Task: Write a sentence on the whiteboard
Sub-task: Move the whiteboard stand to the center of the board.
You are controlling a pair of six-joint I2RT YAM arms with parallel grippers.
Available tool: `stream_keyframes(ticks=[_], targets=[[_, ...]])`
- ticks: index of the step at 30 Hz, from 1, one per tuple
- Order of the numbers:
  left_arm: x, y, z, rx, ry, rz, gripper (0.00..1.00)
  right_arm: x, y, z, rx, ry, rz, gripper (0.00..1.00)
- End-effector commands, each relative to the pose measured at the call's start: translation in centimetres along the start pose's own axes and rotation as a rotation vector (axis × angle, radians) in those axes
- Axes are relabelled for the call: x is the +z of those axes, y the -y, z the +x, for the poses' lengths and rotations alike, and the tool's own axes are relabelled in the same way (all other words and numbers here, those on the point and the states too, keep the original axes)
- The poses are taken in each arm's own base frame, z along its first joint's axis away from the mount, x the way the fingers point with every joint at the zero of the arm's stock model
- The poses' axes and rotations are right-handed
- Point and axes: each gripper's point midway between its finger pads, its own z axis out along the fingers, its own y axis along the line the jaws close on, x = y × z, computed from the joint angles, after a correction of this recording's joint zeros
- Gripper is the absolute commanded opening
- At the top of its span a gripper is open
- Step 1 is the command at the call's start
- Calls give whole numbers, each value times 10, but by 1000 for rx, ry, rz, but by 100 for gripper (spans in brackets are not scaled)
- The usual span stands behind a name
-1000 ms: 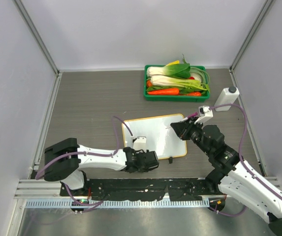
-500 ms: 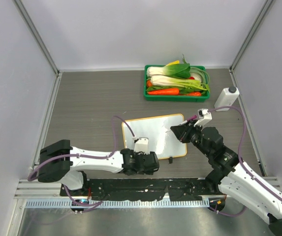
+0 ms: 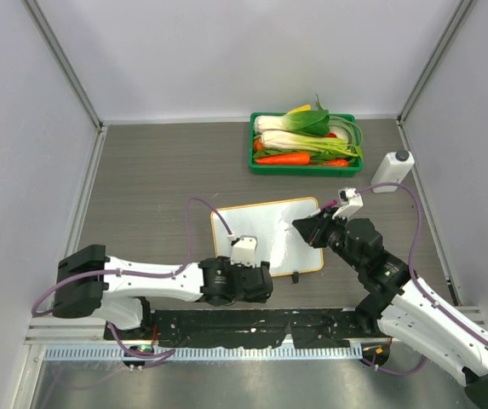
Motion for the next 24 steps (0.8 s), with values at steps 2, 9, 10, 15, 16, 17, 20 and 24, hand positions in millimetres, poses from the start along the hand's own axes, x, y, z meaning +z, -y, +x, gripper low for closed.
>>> stream_keyframes(ticks=[2,9,10,15,16,17,20,24], targets=[[-21,-5,-31,1,120,-4,91,-1,-14,-19,9,62,-48,1],[-32,-12,-42,20,161,5,91,2,-15,-16,10,52,-56,2],[-32,-12,-42,20,162,7,91,2,-15,-16,10,53,-55,1],[-32,-11,-43,31,166,6,91,2,-17,-17,10,54,-64,1],[-32,-11,-44,35,169,7,91,2,-17,-17,11,53,-63,1],[-32,-11,-44,39,170,5,92,2,-16,-16,10,52,-59,1],[-33,-10,-45,48,171,3,92,3,-17,-16,8,50,-62,1],[-31,-5,-44,47,164,24,92,3,-16,-16,13,52,-58,1]])
